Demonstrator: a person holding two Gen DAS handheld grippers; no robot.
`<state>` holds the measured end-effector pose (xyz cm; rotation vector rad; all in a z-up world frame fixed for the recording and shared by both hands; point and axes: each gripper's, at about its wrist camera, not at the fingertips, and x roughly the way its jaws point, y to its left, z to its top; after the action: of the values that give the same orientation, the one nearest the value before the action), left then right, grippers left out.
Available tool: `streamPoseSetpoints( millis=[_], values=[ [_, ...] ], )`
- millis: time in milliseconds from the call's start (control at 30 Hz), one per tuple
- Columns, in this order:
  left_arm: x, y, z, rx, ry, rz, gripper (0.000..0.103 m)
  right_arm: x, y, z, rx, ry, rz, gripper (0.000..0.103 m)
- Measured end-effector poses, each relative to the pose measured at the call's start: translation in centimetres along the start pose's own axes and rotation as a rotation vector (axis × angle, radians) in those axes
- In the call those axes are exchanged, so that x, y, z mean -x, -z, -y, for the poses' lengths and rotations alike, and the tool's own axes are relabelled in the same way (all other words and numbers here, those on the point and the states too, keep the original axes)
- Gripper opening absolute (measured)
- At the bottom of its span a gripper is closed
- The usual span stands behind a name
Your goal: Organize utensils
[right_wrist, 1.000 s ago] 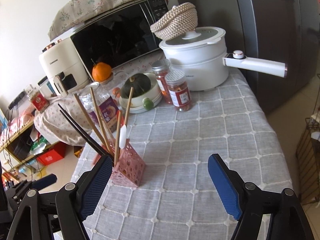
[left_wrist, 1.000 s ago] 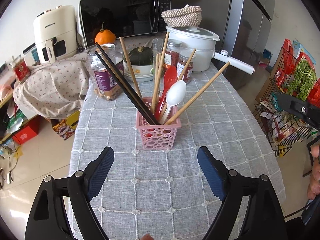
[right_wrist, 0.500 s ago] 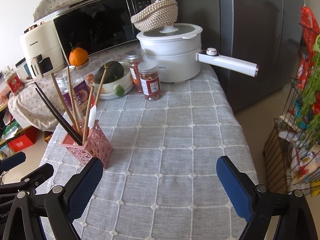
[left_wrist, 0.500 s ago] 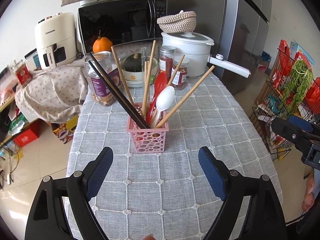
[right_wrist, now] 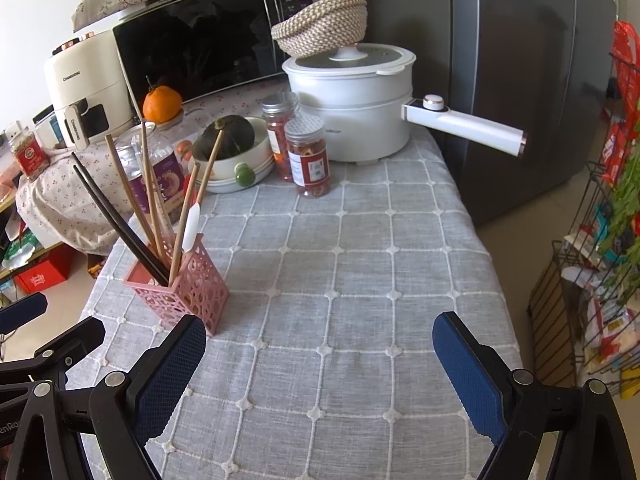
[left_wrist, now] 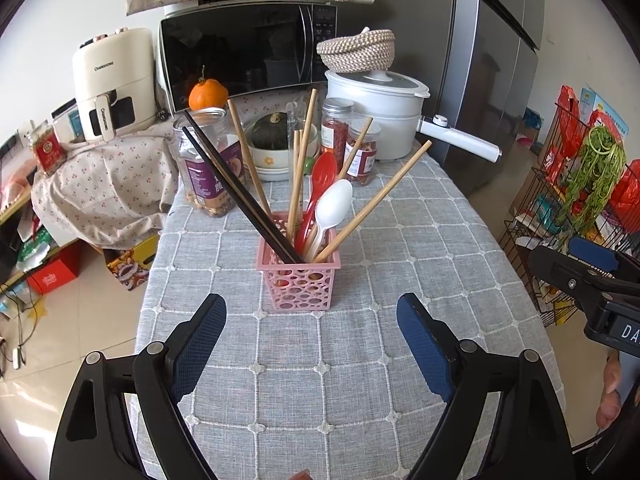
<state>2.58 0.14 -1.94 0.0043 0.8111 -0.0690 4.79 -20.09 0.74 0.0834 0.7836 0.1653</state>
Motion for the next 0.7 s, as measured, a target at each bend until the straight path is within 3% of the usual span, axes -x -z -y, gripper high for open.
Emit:
streamPoseSetpoints(
  millis=[700],
  values=[
    [0.43, -0.28, -0.17, 0.007, -0.010, 0.021, 0.089, -0.30, -0.03, -0.15, 0.000, 0.003, -0.006, 0.095]
  ],
)
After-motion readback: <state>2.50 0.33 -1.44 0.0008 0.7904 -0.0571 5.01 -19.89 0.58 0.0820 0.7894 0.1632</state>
